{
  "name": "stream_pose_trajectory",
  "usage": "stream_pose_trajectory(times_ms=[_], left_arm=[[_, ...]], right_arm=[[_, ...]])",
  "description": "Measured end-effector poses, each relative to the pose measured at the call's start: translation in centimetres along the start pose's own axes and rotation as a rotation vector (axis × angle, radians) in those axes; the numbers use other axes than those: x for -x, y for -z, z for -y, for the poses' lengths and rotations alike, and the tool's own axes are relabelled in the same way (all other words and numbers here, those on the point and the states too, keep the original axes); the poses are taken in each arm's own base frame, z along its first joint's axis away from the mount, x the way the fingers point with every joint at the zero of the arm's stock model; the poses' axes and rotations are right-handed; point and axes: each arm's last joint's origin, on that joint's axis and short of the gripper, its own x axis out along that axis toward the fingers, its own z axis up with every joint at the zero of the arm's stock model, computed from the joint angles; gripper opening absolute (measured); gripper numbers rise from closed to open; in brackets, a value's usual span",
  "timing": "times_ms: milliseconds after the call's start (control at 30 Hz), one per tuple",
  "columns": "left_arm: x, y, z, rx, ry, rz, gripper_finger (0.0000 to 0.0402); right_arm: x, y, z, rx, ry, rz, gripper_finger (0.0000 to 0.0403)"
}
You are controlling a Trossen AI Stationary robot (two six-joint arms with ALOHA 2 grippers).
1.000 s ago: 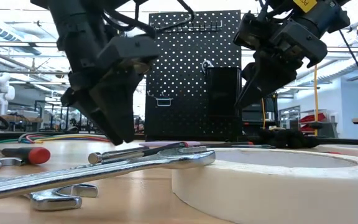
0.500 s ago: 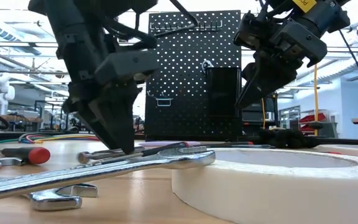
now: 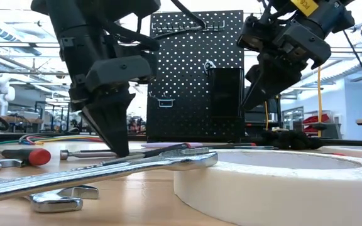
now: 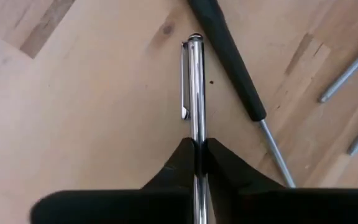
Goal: Hang tools onto peg board
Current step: Put the silver pen into the black bin on the peg board
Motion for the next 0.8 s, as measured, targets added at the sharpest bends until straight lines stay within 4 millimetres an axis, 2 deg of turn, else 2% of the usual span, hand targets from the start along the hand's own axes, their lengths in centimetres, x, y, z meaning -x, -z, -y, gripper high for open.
stream_pose_trajectory(times_ms=[100, 233, 467, 667, 800], left_arm=[[0.3, -0.7, -0.4, -0.029, 0.017, -0.005, 0.0014], [1.4, -1.5, -1.2, -0.082, 0.017, 0.04, 0.0012], [6.3, -4.2, -2.8, -0.083, 0.092, 0.204, 0.0009], [11.2, -6.3, -3.2, -0.119, 0.244, 0.47, 0.0008], [14.0, -8.3, -2.2, -0.195, 0.374, 0.768, 0.0008]], right_arm=[[0.4, 0.0, 0.2, -0.022, 0.007, -0.008, 0.0105], [2.0, 0.2, 0.7, -0.031, 0.033, -0.037, 0.0105], [6.0, 0.5, 1.9, -0.094, 0.23, -0.003, 0.0105], [8.2, 1.2, 1.6, -0.112, 0.288, 0.012, 0.0105], [9.0, 1.5, 1.2, -0.085, 0.288, 0.074, 0.0105]])
